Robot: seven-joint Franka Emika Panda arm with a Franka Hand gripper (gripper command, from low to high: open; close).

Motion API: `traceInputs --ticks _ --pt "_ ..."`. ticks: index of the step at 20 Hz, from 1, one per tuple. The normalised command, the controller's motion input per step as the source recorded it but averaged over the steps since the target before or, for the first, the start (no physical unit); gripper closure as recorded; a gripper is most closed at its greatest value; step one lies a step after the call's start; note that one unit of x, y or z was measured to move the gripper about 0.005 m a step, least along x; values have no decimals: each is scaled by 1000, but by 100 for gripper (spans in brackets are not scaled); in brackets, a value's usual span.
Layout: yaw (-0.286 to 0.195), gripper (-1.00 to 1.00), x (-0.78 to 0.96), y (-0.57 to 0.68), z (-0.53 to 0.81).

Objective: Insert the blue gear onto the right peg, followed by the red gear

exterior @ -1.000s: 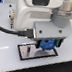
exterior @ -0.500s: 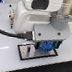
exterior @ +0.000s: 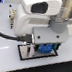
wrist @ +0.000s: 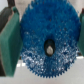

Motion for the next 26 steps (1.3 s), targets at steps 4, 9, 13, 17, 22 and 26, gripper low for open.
traceInputs --ticks 4,9,13,17,22,26 --pt "0 100 74 20 -151" --pt "0 100 1 75 11" --pt "0 -100 -104 132 188" --pt "0 -100 -159 120 446" --pt "0 -100 -358 141 388" --pt "0 -100 -509 193 268"
